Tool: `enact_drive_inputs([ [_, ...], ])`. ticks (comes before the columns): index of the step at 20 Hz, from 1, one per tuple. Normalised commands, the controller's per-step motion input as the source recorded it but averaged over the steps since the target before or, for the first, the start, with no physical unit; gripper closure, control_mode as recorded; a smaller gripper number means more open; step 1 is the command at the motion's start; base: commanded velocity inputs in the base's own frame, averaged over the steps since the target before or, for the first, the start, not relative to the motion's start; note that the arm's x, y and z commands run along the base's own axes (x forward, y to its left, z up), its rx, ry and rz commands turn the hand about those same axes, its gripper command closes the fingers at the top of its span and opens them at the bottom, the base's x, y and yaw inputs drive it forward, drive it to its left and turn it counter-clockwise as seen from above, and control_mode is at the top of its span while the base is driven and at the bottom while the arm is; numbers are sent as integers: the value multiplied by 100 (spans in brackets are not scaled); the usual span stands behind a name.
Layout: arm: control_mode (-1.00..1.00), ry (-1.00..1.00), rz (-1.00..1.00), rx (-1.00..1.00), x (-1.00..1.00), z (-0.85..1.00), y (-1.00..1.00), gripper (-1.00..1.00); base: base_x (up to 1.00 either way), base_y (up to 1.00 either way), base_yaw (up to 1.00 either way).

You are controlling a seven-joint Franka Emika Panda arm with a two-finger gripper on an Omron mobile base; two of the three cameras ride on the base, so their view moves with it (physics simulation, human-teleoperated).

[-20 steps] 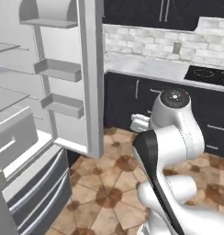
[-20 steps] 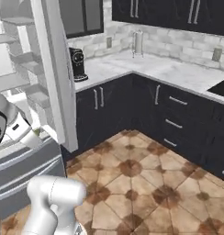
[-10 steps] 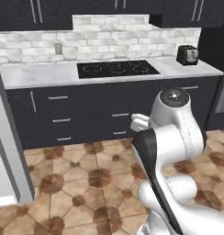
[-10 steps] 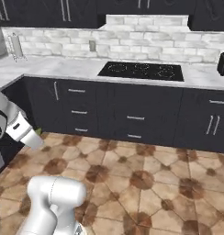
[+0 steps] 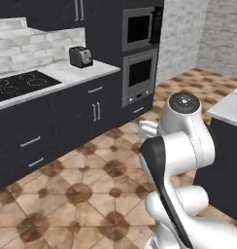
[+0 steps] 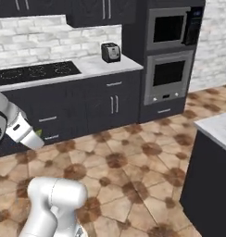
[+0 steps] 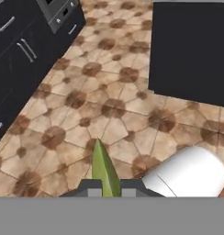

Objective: Take the lemon wedge from the fridge and place it on the plate with fish on the dining counter.

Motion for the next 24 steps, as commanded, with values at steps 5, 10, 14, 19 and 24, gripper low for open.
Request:
enact_drive_inputs([
  [5, 100, 0, 0, 0, 0, 0, 0, 100, 0, -10, -85],
  [10, 100, 0, 0, 0, 0, 0, 0, 100, 44, 0, -61],
  [14, 100, 0, 0, 0, 0, 0, 0, 100, 93, -6, -36],
  [19, 100, 0, 0, 0, 0, 0, 0, 100, -1, -97, -46],
  [24, 100, 0, 0, 0, 0, 0, 0, 100, -58, -100, -41],
])
